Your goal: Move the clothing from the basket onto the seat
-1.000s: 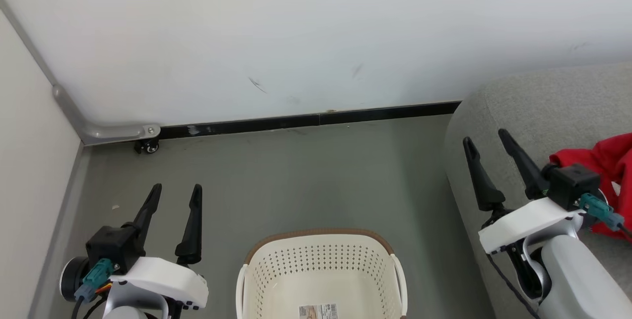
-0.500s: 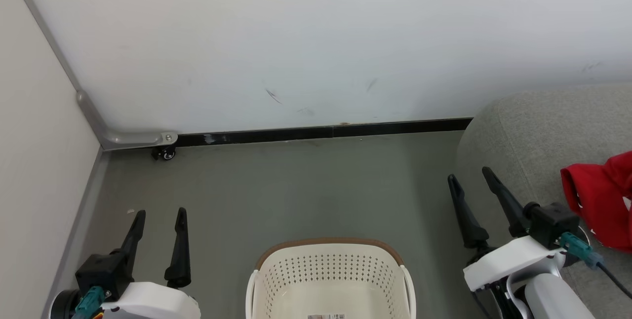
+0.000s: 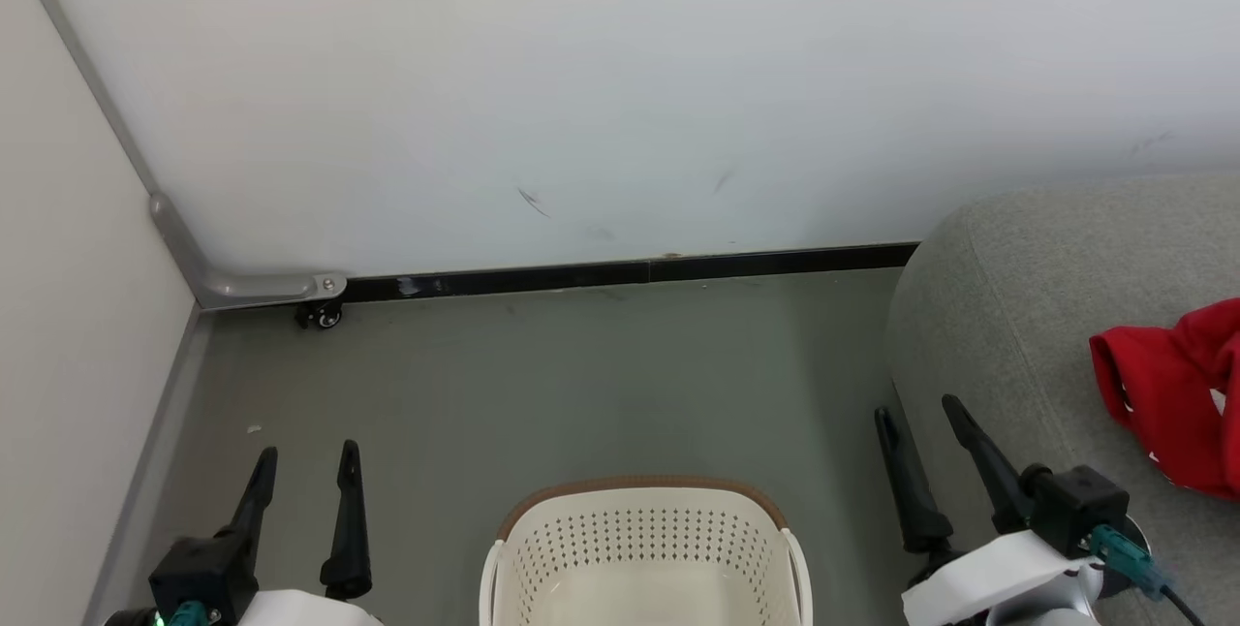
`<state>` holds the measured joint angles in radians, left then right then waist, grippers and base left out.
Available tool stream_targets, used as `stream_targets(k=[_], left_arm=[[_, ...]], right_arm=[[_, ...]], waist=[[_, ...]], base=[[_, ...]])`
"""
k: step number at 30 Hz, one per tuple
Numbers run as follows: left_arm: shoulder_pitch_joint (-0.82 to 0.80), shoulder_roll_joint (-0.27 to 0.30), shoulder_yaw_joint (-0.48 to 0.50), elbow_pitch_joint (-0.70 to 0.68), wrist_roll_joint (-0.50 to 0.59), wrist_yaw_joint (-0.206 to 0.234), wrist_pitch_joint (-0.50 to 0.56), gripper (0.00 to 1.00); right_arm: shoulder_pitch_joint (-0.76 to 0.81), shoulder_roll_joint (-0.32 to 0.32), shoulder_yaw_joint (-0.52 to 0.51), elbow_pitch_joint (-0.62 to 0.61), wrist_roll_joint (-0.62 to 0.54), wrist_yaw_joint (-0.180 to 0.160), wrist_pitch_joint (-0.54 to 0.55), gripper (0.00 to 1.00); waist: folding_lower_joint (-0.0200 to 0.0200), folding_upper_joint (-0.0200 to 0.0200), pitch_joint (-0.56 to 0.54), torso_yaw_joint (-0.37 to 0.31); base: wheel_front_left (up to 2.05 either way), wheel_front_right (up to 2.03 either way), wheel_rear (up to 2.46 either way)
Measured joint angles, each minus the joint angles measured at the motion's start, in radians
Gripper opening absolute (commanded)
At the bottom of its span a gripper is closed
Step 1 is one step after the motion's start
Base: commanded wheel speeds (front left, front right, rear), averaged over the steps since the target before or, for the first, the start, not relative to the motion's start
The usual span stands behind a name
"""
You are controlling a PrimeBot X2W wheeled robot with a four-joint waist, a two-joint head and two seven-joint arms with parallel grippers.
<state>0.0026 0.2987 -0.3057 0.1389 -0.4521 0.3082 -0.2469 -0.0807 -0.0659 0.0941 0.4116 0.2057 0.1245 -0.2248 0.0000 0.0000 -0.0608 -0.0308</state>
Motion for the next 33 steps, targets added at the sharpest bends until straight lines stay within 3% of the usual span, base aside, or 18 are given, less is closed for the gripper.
stream_targets(k=[33], left_arm=[[0.038,-0.025,-0.026,-0.010,0.097,0.000,0.000,1.00]], right_arm=[[0.129,0.017,-0.012,-0.150,-0.031,0.000,0.068,1.00]], waist=[[0.0000,0.0000,-0.011,-0.017]], base=[[0.00,0.00,0.00]])
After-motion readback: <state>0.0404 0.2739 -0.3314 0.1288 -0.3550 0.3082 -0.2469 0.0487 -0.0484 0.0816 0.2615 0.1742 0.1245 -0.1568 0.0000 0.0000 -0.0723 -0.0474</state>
